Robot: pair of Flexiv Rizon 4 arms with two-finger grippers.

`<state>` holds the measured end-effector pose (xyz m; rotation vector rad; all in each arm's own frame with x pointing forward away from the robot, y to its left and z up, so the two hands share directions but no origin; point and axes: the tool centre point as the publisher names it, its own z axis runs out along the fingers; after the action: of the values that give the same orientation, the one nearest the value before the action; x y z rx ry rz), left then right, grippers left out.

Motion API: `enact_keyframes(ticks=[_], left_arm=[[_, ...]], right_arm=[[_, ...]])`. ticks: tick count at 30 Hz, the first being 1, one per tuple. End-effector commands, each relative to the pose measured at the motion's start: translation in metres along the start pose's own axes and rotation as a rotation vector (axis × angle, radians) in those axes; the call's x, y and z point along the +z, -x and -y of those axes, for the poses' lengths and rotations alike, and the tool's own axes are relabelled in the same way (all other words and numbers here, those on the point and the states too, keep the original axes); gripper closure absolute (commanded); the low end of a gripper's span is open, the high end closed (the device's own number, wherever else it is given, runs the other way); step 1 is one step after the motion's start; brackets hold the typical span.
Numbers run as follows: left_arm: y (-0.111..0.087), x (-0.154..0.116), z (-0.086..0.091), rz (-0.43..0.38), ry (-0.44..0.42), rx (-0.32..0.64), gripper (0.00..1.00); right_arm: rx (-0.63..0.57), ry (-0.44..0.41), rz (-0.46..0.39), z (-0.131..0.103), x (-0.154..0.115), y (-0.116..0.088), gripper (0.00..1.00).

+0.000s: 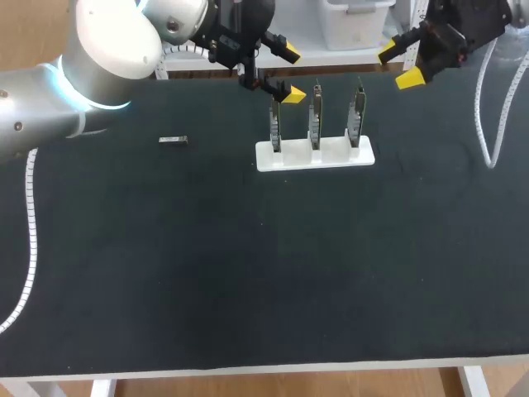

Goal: Pick up the optical module with the left hand, and insert it into the network port with the right hand.

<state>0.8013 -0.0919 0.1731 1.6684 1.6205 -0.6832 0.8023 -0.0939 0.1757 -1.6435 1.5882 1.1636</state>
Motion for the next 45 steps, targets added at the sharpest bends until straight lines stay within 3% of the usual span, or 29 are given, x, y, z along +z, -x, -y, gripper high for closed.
enact_keyframes(ticks=[1, 21, 33, 45], left_arm=[[0.001, 0.000, 0.000, -0.004, 0.001, -0.002, 0.00], [0.001, 0.000, 0.000, -0.004, 0.001, -0.002, 0.00], [0.001, 0.000, 0.000, -0.004, 0.001, -0.002, 0.00], [0.001, 0.000, 0.000, -0.004, 0.001, -0.002, 0.00]], right_arm=[[0.002, -0.009, 0.004, -0.006, -0.001, -0.002, 0.00], [0.018, -0.007, 0.017, -0.026, -0.001, -0.007, 0.00], [0.020, -0.008, 0.016, -0.026, -0.001, -0.008, 0.00], [0.008, -0.015, 0.012, -0.034, -0.001, -0.001, 0.00]])
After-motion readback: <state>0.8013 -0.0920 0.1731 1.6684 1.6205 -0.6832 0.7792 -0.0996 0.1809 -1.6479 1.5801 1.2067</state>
